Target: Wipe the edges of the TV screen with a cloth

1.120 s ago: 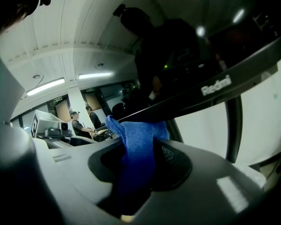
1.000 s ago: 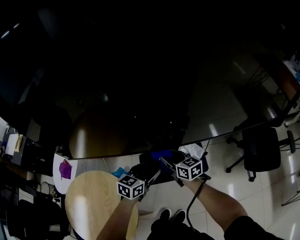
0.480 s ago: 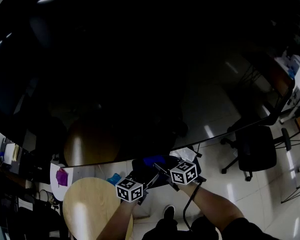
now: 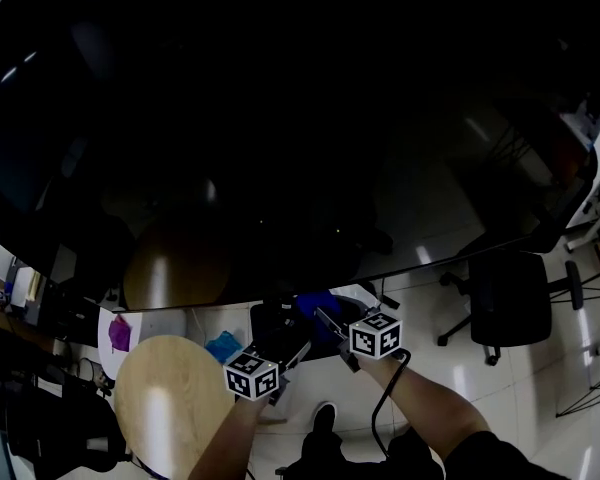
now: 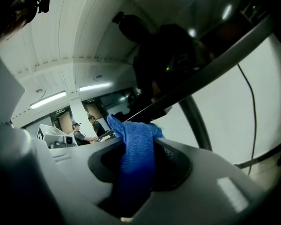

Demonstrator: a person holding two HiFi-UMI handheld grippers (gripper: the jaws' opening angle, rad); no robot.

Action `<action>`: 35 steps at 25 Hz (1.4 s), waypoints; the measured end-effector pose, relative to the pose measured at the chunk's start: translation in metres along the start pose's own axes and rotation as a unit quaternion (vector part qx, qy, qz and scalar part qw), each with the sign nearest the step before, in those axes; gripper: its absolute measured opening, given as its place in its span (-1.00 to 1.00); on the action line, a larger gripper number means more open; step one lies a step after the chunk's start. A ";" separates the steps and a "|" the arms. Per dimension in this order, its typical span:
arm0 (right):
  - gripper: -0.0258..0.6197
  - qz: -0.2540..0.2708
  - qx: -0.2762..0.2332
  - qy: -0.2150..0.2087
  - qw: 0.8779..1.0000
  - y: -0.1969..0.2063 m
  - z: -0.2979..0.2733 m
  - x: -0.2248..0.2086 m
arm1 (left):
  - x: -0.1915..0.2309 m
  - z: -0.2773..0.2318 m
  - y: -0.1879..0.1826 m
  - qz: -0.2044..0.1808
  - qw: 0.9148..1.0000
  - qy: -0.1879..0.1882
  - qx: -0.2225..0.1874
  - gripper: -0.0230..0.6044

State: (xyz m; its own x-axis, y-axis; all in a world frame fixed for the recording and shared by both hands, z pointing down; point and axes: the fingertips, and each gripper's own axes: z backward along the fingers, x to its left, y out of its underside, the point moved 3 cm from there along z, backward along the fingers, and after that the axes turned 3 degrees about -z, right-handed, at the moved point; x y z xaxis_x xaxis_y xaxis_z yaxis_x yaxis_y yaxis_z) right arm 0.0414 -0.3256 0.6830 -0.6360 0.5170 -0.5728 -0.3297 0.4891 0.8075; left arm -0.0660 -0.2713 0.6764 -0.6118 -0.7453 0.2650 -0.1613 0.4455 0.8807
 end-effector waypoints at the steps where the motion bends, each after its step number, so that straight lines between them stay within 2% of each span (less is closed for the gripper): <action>1: -0.50 0.001 -0.001 0.003 1.000 -0.004 0.007 -0.006 | -0.005 -0.004 0.000 0.000 1.000 0.000 0.001 -0.11; 9: -0.50 0.012 -0.010 0.034 0.999 -0.030 0.064 -0.055 | -0.042 -0.057 -0.021 -0.014 1.000 0.010 0.000 -0.11; 22: -0.50 0.014 -0.039 0.091 0.995 -0.076 0.173 -0.138 | -0.116 -0.142 -0.041 -0.029 0.999 0.045 0.005 -0.11; 35: -0.50 0.024 -0.060 0.110 0.992 -0.115 0.270 -0.213 | -0.208 -0.211 -0.055 -0.039 0.998 0.047 -0.002 -0.11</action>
State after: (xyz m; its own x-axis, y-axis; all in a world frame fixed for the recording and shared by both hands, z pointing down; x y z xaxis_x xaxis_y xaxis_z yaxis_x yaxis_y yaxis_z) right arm 0.4035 -0.3024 0.6742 -0.7852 0.3651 -0.5001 -0.3686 0.3734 0.8513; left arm 0.2335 -0.2450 0.6559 -0.5224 -0.8208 0.2312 -0.2021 0.3826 0.9015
